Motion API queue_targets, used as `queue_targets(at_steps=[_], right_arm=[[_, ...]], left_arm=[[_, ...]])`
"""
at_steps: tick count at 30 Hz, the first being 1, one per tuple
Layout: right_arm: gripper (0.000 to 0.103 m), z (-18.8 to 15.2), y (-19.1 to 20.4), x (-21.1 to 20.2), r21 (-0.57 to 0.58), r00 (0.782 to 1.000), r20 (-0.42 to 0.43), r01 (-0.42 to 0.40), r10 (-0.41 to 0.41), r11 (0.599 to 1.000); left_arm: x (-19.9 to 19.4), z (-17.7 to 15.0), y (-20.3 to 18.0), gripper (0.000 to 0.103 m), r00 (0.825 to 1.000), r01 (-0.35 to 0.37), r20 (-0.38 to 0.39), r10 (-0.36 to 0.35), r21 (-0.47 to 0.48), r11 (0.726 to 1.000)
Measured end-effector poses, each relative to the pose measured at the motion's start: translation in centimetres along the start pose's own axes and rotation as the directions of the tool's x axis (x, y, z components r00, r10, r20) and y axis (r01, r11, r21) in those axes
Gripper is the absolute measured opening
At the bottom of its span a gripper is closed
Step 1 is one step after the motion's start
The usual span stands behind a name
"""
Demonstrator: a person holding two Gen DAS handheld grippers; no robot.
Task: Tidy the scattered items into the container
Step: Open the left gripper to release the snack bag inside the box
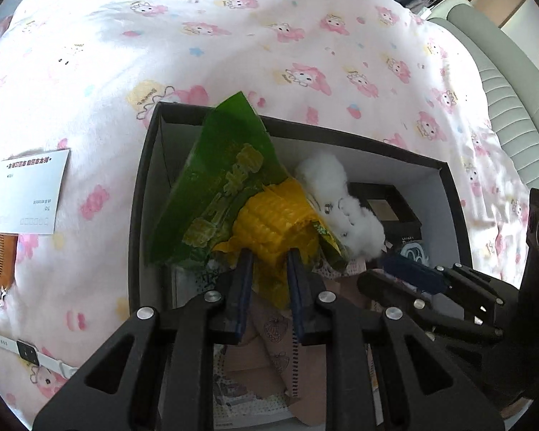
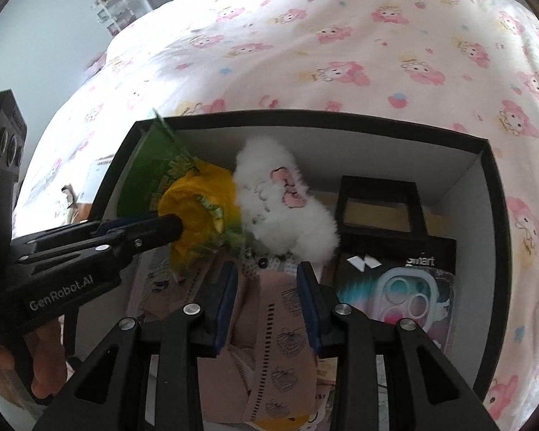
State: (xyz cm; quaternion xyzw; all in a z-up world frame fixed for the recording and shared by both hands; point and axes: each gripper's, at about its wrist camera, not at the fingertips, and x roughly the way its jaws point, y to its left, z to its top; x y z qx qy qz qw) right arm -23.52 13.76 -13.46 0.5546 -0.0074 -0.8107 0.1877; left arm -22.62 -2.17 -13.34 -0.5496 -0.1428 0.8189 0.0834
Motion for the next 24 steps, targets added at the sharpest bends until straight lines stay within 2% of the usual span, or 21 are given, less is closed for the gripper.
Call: queue_targets(at_steps=[5,10,14,18,20,24], right_arm=[[0.030,0.1,-0.7,-1.1,0.043,0.999,0.034,0.007,-0.008,0.999],[0.030,0.1,-0.6,-1.6,0.041,0.998,0.056,0.015,-0.017,0.999],[0.030,0.3,-0.4,-0.9,0.021,0.999,0.044,0.016,-0.017,1.000],[0.030,0.3,-0.2,-0.4,0.010,0.999,0.033,0.007,-0.008,1.000],[0.030,0.3,-0.4,-0.1,0.013,1.000,0.024,0.010,-0.010,1.000],[0.030,0.0,-0.6,-0.6,0.021,0.999,0.030,0.012,-0.013,1.000]], left_arm=[[-1.3,-1.1,-0.3,0.018,0.998,0.060,0.023,-0.060,-0.010,0.998],[-1.8,0.5,0.3,0.018,0.996,0.068,0.063,-0.065,-0.042,0.997],[-0.4,1.7,0.6,0.018,0.998,0.039,0.051,-0.037,-0.048,0.998],[0.3,2.5,0.9,0.018,0.997,0.043,0.060,-0.039,-0.067,0.997],[0.2,2.1,0.8,0.018,0.998,0.040,0.060,-0.035,-0.070,0.997],[-1.2,0.0,0.0,0.018,0.994,0.095,0.065,-0.091,-0.055,0.994]])
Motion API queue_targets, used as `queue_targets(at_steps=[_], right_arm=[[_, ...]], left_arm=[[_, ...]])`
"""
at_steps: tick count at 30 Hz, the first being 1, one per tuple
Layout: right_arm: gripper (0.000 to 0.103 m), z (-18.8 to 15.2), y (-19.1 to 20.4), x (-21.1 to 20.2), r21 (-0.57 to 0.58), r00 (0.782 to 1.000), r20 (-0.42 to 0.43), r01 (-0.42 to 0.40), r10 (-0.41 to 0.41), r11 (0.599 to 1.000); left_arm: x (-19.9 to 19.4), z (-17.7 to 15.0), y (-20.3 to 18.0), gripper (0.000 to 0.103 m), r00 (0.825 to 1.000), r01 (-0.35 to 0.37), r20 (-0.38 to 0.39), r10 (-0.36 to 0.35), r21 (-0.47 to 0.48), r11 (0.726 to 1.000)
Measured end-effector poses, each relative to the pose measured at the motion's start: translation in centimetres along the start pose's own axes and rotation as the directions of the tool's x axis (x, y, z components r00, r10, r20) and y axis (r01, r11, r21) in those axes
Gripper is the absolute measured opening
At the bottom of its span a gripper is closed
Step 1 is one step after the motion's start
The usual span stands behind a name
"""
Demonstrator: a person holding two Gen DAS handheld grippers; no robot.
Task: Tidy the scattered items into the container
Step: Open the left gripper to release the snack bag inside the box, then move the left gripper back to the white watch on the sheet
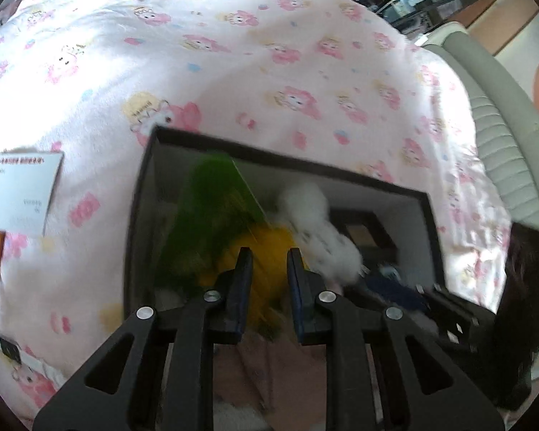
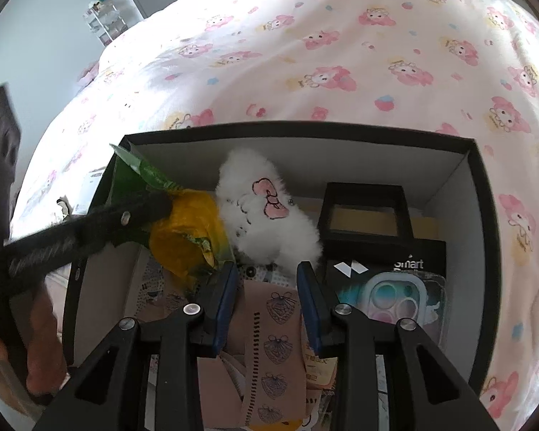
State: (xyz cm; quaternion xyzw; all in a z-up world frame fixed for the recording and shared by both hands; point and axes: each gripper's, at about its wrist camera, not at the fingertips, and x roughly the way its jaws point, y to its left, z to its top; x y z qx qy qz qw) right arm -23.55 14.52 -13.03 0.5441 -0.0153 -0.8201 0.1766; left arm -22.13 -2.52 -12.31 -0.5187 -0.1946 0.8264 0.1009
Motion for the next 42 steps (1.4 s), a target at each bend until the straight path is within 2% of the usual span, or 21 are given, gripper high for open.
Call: queue_targets(at_steps=[4,9,13,19,22,25,30,36,42], right_arm=[[0.030,-0.5,0.5,-1.2,-0.020,0.999,0.026,0.043,-0.043,0.999],[0.032,-1.7,2.6,-3.8,-0.053,0.997,0.073,0.024,-0.020,0.998],[0.034,-3.6,4.6,-7.1,-0.069,0.985,0.155,0.081,-0.070,0.994],[0.034,-6.0,7.1,-11.3,-0.088,0.968,0.226,0.129,-0.107,0.988],[0.034,-7.3,8.5,-12.9,-0.098,0.961,0.252,0.143,-0.114,0.985],[0.034,-8.4,10.1,-13.6,-0.119,0.959,0.264,0.142,-0.106,0.983],[0.034,-9.5,12.8,-13.5,-0.134,0.969,0.244,0.085,-0.050,0.987],[0.034,-10.0,16.9,-12.0,-0.171,0.979,0.204,0.015,0.020,0.985],[0.034,-9.7,22.1,-8.9,-0.242,0.987,0.144,-0.031,0.068,0.970]], left_arm=[[-2.1,-2.0,-1.2,0.018,1.000,0.015,0.004,-0.015,0.036,0.999],[-5.5,-4.0,-3.2,0.016,0.999,0.025,0.030,-0.028,0.098,0.995],[-8.0,-5.7,-3.9,0.016,0.998,0.033,0.047,-0.039,0.124,0.992],[-12.3,-8.3,-4.3,0.016,0.993,0.078,0.079,-0.090,0.142,0.987],[-14.4,-9.9,-4.0,0.016,0.992,0.071,0.092,-0.086,0.154,0.985],[-16.0,-11.0,-3.2,0.016,0.991,0.077,0.100,-0.092,0.145,0.986],[-18.1,-12.2,-0.6,0.016,0.991,0.052,0.115,-0.065,0.114,0.992],[-20.2,-13.2,3.4,0.016,0.991,0.005,0.134,-0.015,0.072,0.997],[-21.5,-13.9,9.2,0.016,0.989,-0.035,0.144,0.038,-0.024,0.999]])
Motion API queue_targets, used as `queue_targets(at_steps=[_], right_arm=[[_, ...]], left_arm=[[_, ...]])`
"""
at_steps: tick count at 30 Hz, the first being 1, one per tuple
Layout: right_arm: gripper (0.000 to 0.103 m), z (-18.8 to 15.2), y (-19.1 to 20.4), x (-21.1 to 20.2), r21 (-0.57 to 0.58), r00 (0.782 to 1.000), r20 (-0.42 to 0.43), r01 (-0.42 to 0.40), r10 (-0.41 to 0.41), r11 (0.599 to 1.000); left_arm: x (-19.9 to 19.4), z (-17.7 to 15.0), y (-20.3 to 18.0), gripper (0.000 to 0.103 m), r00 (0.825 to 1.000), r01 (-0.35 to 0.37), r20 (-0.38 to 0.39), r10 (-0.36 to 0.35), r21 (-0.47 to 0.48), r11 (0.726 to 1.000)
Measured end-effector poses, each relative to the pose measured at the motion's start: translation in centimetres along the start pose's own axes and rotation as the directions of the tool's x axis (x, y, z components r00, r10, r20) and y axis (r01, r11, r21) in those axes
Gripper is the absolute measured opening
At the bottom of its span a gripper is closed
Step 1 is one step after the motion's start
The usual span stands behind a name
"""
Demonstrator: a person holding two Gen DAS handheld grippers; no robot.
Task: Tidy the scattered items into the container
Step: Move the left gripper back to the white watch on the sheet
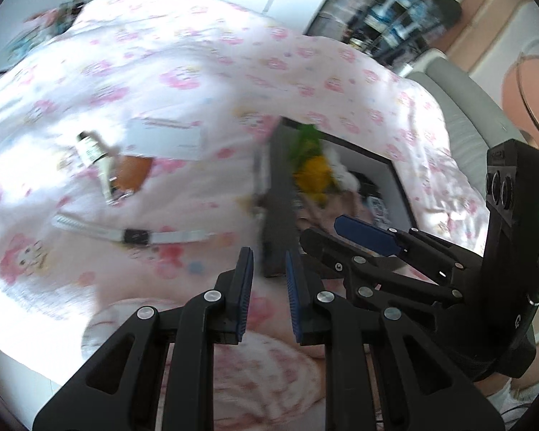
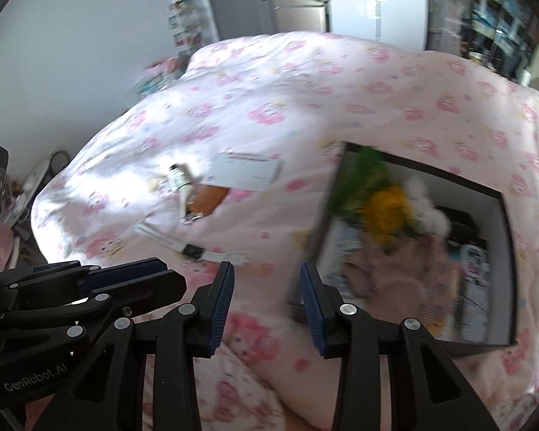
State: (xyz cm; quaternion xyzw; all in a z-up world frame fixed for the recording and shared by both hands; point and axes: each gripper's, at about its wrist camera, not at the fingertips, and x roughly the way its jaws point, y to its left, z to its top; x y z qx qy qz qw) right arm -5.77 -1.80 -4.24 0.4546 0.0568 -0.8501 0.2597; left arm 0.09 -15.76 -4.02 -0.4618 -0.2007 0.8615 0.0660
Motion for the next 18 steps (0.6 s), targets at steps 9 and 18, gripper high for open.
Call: queue_targets(at_steps=[9,18], right_arm=[[0.034,1.1,3.8,7.3,-0.013,0.983,-0.144,-0.120,0.117,0.993],[0.034,0.2,4.2,14.6,-0.003,0.946,-0.307,-0.112,0.105,0.994]], left_arm=[[0.1,-1.5,10.8,0.023,0.994,-0.105,-0.025,0.102,-0.203,0.974],[3.5,-1.9,17.6,0.026,0.991,-0.120,-0.087,0.098,-0.298,0.947]])
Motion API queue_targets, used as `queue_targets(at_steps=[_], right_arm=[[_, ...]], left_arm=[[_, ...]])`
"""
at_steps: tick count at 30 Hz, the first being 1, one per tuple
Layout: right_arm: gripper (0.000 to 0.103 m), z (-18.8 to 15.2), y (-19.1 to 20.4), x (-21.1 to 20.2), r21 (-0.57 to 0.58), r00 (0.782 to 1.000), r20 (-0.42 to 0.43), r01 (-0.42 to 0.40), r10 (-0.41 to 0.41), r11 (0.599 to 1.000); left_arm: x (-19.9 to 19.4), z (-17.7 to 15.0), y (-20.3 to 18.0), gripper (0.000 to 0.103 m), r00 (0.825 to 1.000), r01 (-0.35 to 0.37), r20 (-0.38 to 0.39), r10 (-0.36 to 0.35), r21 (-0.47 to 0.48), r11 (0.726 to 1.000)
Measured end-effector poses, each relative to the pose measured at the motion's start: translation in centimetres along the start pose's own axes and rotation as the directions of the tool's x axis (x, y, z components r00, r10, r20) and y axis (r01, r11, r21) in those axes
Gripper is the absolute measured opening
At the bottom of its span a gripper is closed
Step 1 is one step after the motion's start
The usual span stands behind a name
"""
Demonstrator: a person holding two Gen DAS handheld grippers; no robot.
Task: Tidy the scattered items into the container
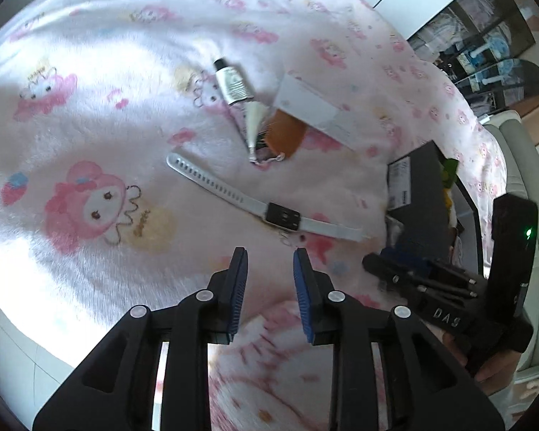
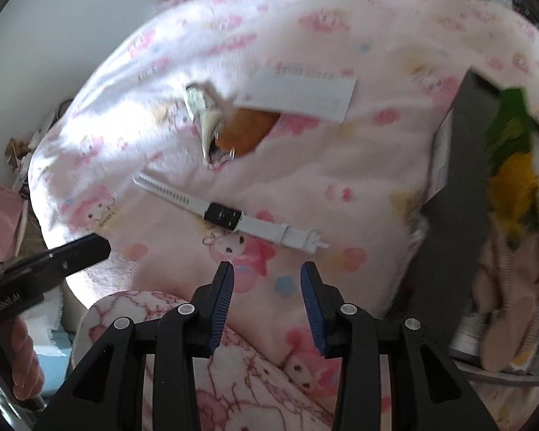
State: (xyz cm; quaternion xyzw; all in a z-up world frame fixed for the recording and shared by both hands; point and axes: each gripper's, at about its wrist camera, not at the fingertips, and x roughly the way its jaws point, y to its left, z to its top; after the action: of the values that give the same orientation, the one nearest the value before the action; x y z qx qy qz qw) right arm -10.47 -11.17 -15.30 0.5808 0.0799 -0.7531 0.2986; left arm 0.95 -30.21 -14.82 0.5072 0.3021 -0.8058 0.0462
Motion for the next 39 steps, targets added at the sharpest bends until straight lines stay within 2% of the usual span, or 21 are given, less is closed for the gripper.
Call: queue_targets(at_steps=[7,10,12,13,19,22,23,24,27,31,34,36,38,39], right_arm=[[0.034,1.5,-0.3,4.6,0.001,0.996,-0.083,0.017,-0.017,1.000],[0.034,2.1,-0.2,5.3,-0.015,0.996,-0.079,0.027,-0.028,1.000],[0.034,2.5,0.0,5.4,-0.022,0.997,-0.072,0.018,-0.020,1.000],[0.034,2.7,0.0,5.5,-0.024,0.997,-0.069,0.016,-0.018,1.000],[0.035,3.4,-0.2,7.0,-0.018,0.997,-0.078,0.026,-0.028,0.999],[0.035,3.2,-0.3,6.9,-0.018,0.997,-0.072,0.022,-0.023,1.000],[0.035,3.2,-0.3,6.8,-0.020,0.997,-0.071,0.020,-0.021,1.000],[0.035,3.2,-0.2,6.7,-0.024,0.997,-0.069,0.019,-0.020,1.000],[0.036,3.0,-0.2,6.3,-0.027,0.998,-0.067,0.001,-0.003,1.000],[0.036,3.0,0.0,5.1,-0.028,0.999,-0.044,-0.006,0.005,1.000],[0.037,3.0,0.9,4.3,-0.056,1.000,-0.026,-0.013,0.012,0.998],[0.045,3.2,1.5,4.4,-0.079,0.999,-0.033,-0.021,0.019,0.997],[0.045,3.4,2.1,5.2,-0.118,0.998,-0.059,-0.033,0.026,0.993],[0.045,3.4,2.3,5.6,-0.130,0.997,-0.072,-0.014,0.004,0.991]], left_arm=[[4.3,2.4,2.8,0.027,0.997,0.022,-0.076,-0.029,-0.086,0.996],[5.8,3.2,4.0,0.027,0.993,0.058,-0.095,-0.071,-0.128,0.990],[6.5,3.6,4.7,0.036,0.989,0.091,-0.102,-0.108,-0.159,0.983],[6.8,3.7,4.8,0.037,0.988,0.100,-0.103,-0.119,-0.168,0.981],[8.1,4.4,4.9,0.036,0.988,0.103,-0.092,-0.121,-0.186,0.977],[8.4,4.7,5.6,0.030,0.986,0.127,-0.072,-0.147,-0.234,0.964],[8.5,4.9,5.8,0.016,0.988,0.121,-0.064,-0.141,-0.252,0.960],[8.5,5.0,5.9,0.010,0.990,0.108,-0.060,-0.127,-0.254,0.961],[8.4,5.1,5.9,0.004,0.992,0.100,-0.047,-0.116,-0.256,0.961],[7.3,5.0,5.1,0.001,0.992,0.116,-0.024,-0.125,-0.228,0.967],[5.4,5.0,4.4,0.000,0.992,0.128,0.023,-0.125,-0.196,0.972],[4.7,5.1,4.3,0.000,0.991,0.132,0.035,-0.128,-0.176,0.975],[5.8,5.3,5.0,0.002,0.989,0.141,-0.020,-0.148,-0.201,0.969],[6.5,5.3,5.3,0.006,0.987,0.141,-0.043,-0.154,-0.219,0.965]])
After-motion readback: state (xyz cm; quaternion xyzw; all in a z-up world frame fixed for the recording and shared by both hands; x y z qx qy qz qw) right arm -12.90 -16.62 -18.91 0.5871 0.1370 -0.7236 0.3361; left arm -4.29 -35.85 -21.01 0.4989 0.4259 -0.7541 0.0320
